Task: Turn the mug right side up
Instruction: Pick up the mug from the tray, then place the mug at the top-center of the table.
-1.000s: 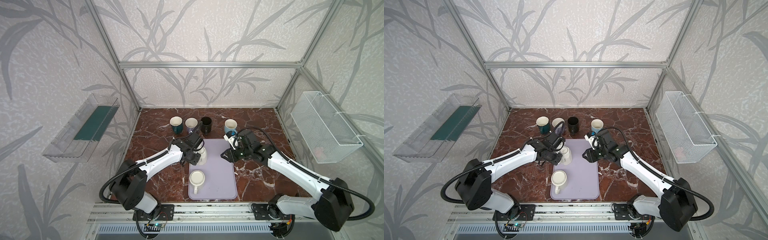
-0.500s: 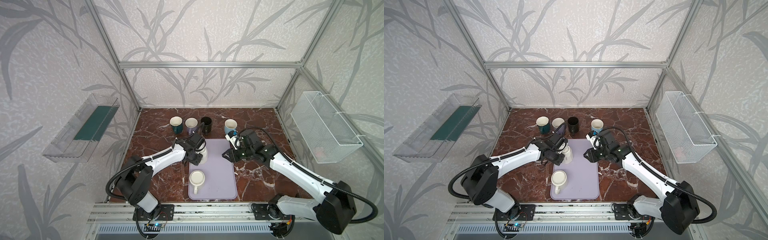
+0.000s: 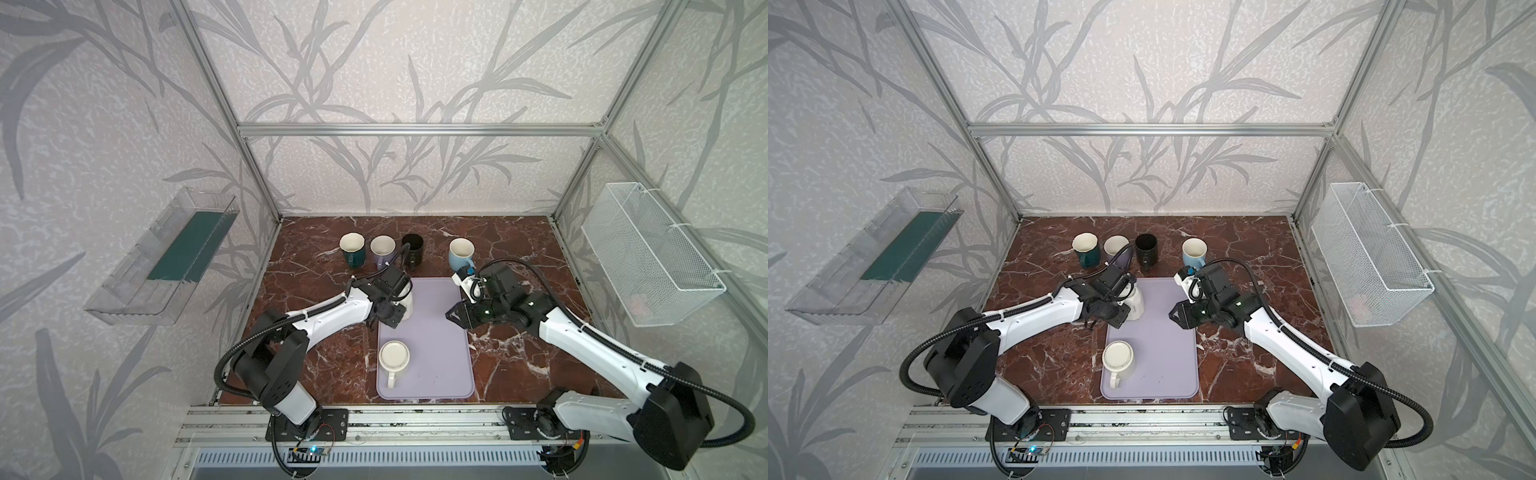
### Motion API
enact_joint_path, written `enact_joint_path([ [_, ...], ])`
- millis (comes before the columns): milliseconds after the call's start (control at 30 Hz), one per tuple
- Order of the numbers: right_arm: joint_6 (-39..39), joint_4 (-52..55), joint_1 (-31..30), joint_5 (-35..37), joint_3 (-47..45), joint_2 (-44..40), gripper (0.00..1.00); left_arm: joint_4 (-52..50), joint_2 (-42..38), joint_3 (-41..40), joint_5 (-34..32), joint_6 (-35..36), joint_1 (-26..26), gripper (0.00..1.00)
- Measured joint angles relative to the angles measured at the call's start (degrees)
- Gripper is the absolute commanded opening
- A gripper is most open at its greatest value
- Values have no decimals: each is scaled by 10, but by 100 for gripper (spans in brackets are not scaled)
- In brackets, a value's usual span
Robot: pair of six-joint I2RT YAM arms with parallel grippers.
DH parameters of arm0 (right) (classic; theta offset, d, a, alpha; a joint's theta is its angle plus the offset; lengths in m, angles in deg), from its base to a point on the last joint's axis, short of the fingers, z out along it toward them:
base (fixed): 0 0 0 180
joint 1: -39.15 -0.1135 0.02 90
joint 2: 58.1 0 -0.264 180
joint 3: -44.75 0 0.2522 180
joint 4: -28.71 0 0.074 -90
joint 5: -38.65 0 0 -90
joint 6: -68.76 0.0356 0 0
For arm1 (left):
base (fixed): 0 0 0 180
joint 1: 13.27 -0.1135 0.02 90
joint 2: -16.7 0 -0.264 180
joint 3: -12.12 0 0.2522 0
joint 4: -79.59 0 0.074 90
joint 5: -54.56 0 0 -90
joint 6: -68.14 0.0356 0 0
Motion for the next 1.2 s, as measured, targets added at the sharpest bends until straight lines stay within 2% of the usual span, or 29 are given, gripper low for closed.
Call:
enact_joint_path([
  [67,2,-2,0,0,-5,-6,40,2,1,0,-4,0,-2,0],
  [267,12,-14,0,0,-21,-19,40,0,0,3,-1,-2,-2,0],
  [633,84,-90,1,0,-92,-60,43,7,-66,62,58,-43,-3,0],
  [967,242,-300,14,-8,-192,-133,50,113,-109,68,69,-134,-3,0],
  [1200,327,-447,40,-32,-209,-125,54,209,-124,37,95,-207,-3,0],
])
